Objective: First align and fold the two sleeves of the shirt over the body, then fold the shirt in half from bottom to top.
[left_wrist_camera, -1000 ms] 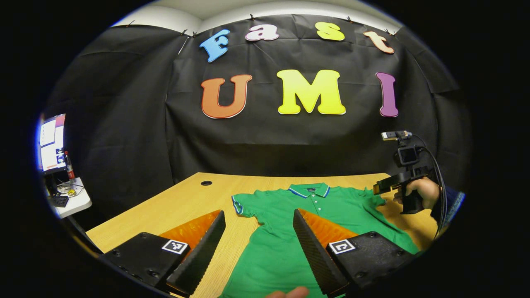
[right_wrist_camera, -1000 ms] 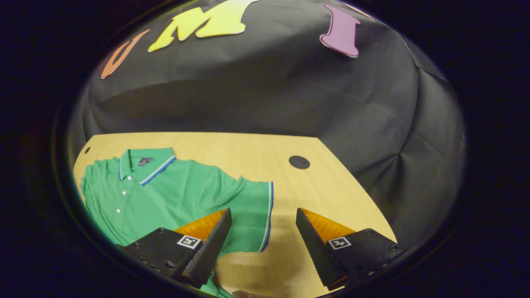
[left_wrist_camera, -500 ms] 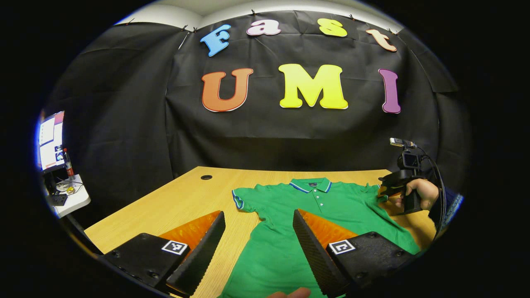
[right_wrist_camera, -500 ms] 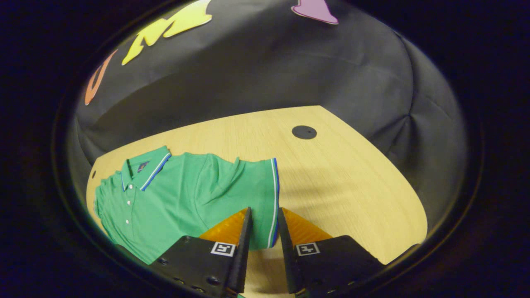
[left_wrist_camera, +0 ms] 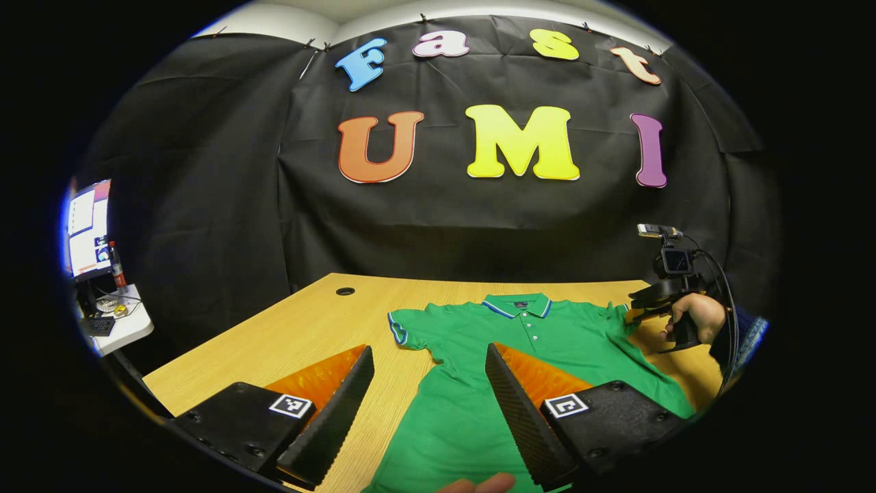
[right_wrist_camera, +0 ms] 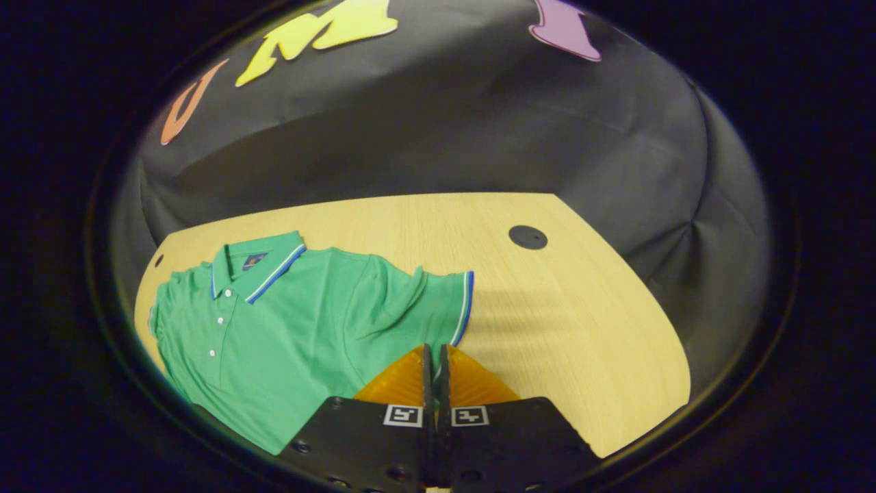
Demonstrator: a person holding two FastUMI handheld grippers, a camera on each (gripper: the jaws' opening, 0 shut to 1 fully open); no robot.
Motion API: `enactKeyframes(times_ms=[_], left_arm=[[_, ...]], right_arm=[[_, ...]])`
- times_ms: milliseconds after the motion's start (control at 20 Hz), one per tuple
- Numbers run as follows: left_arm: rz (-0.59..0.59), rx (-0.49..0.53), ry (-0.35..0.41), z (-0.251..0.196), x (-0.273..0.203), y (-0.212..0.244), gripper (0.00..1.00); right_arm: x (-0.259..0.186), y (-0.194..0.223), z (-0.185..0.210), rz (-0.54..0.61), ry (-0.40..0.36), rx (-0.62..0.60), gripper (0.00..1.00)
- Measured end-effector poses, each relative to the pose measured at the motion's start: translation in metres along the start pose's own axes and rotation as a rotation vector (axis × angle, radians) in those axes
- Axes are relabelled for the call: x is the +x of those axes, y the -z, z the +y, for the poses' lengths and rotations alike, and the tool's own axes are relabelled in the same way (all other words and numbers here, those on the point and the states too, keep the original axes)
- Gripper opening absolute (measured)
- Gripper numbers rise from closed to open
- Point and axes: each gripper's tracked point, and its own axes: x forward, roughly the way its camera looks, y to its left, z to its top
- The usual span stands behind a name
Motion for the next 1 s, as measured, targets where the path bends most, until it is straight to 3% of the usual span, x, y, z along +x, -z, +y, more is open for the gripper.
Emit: enactKeyframes(times_ms=[250,600,750,850,950,1000], left_arm=[[0.006,-0.001,0.019,-0.005,0.000,0.001,1.00],[-0.002,-0.026,0.008,0.002,-0.003,-0.002,1.00],[0.007,-0.033,0.003,0.004,-0.002,-0.001,1.00],[0.008,-0.039,-0.004,0.007,-0.001,-0.001,1.00],[0.010,-0.043,-0.007,0.008,0.002,0.001,1.00],[0.006,-0.043,-0.010,0.009,0.002,0.000,1.00]], right_arm=[[-0.017,-0.023,0.016,-0.110,0.029,-0.154,0.01],[-0.041,-0.030,0.085,-0.250,0.011,-0.391,0.01],[-0.049,-0.027,0.132,-0.261,-0.079,-0.366,0.01],[-0.058,-0.026,0.164,-0.271,-0.183,-0.299,0.18],[-0.072,-0.030,0.179,-0.294,-0.244,-0.244,0.24],[-0.079,-0.033,0.183,-0.315,-0.266,-0.234,0.39]])
